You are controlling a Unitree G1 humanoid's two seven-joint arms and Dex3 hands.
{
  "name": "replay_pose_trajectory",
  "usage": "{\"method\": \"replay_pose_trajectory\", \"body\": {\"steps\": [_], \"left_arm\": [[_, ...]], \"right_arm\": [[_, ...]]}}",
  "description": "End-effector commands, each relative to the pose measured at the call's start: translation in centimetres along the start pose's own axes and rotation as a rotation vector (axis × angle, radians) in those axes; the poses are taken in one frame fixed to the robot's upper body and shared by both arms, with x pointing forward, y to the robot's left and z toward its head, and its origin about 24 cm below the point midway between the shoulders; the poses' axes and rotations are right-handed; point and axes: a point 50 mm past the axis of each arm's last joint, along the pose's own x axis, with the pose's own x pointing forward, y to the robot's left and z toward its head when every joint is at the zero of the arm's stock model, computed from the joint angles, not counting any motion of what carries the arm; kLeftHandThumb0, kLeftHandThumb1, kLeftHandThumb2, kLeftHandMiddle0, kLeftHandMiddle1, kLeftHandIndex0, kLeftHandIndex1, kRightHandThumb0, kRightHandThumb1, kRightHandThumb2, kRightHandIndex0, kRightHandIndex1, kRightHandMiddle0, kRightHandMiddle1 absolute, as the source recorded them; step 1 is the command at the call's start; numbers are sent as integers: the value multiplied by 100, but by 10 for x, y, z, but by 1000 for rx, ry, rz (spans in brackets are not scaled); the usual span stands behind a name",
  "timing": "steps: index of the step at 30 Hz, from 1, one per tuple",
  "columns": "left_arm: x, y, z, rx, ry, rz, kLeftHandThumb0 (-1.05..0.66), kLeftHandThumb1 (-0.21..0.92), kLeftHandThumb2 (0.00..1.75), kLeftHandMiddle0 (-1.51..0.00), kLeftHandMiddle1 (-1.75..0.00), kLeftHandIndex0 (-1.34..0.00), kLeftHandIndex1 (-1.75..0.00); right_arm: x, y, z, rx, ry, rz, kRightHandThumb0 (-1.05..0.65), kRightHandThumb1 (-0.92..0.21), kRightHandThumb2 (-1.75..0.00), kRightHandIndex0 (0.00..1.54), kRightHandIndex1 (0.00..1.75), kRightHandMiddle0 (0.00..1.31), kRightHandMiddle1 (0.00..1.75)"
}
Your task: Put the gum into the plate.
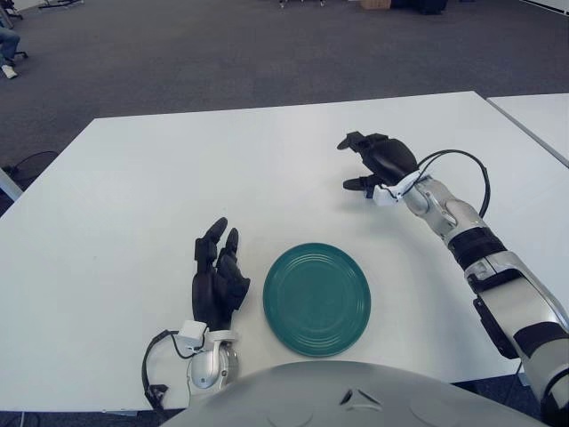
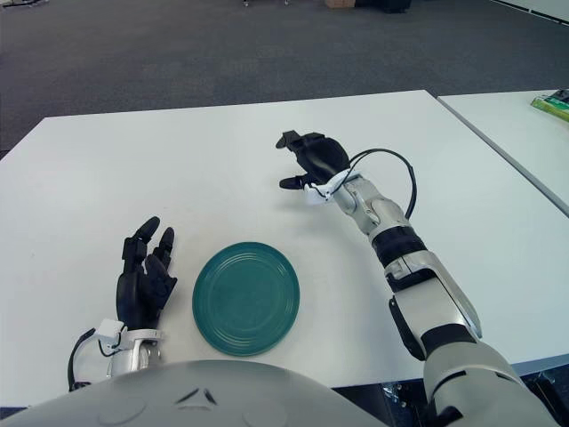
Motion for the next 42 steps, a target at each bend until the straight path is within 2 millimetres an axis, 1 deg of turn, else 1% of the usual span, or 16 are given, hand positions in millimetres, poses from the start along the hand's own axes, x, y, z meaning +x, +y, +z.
{"method": "replay_pose_trajectory", "body": {"steps": [1, 6, 13, 24, 29, 36, 42], "left_arm": [[1, -11, -11, -38, 57, 2, -88, 92, 89, -50, -7, -11, -92], [1, -11, -11, -44, 60, -3, -88, 92, 89, -51, -7, -11, -92], [1, -10, -12, -50, 68, 0, -88, 92, 88, -51, -6, -11, -92], [3, -11, -13, -66, 75, 6, -85, 92, 88, -50, -5, -11, -92], [4, -11, -12, -67, 71, 3, -85, 92, 88, -50, -5, -11, -92], [4, -11, -12, -63, 68, 6, -85, 92, 88, -50, -5, -11, -92], [4, -10, -12, -58, 64, 15, -85, 92, 88, -50, -5, -11, -92]], "right_arm": [[-3, 8, -4, -21, -2, 40, -77, -92, -65, 46, 9, 1, 94], [-8, 16, -8, -29, 19, 94, -76, -92, -66, 46, 8, 0, 92], [-16, 24, -20, -38, 70, 150, -77, -92, -65, 48, 9, 0, 88], [-16, 32, -35, -58, 172, 224, -76, -92, -62, 46, 7, 0, 84], [-16, 33, -43, -79, 234, 255, -74, -92, -58, 49, 7, 0, 85], [-15, 32, -48, -90, 277, 270, -72, -92, -55, 50, 7, 0, 86], [-12, 26, -52, -103, 296, 269, -71, -92, -52, 52, 8, 0, 87]]}}
